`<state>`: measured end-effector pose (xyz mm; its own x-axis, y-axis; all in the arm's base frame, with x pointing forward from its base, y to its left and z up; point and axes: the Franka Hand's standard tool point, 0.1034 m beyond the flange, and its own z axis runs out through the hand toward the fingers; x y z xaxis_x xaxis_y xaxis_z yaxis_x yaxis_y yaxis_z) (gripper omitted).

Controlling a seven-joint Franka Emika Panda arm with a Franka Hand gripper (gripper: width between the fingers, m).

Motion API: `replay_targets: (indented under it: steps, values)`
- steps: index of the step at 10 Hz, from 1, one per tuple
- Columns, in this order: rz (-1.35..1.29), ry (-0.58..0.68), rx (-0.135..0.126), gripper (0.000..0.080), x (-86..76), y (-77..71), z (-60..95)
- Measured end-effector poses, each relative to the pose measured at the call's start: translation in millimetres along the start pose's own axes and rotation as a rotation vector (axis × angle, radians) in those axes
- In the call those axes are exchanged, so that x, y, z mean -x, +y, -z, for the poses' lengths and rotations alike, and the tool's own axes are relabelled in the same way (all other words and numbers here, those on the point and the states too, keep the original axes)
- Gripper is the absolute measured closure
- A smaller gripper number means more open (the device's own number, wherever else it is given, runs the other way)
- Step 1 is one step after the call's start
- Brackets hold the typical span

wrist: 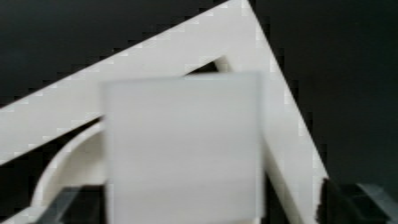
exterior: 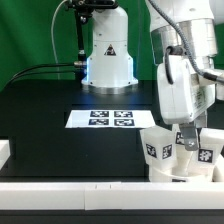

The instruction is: Assemble stool

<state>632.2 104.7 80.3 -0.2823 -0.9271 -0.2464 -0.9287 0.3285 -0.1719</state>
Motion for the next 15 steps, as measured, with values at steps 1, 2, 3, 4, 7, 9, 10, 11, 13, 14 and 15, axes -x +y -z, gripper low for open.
replay_targets:
  steps: [1, 2, 3, 4, 7, 9, 10, 11, 13, 14, 15]
  values:
    - [0.203, -0.017, 0.015, 0.0158, 4.8, -6.0, 7.4]
    - [0.395, -0.037, 0.022, 0.0158, 8.8, -11.5, 14.9]
    - [0.545, -0.058, 0.062, 0.0158, 15.4, -7.9, 16.5]
    - [0.609, -0.053, 0.057, 0.0151, 14.2, -9.9, 16.3]
    - [1.006, -0.019, 0.100, 0.0151, 15.9, -7.1, 17.2]
    - [1.417, -0.027, 0.168, 0.0151, 21.0, -2.4, 18.7]
    - [1.513, -0.037, 0.207, 0.0151, 23.1, -3.8, 19.7]
    - [1.536, -0.025, 0.191, 0.0151, 21.4, -7.5, 19.4]
    - [1.671, -0.031, 0.198, 0.0151, 18.5, -8.4, 19.2]
    - [1.712, -0.035, 0.199, 0.0151, 18.8, -8.3, 19.2]
    - [1.943, -0.039, 0.229, 0.0151, 20.1, -8.0, 18.7]
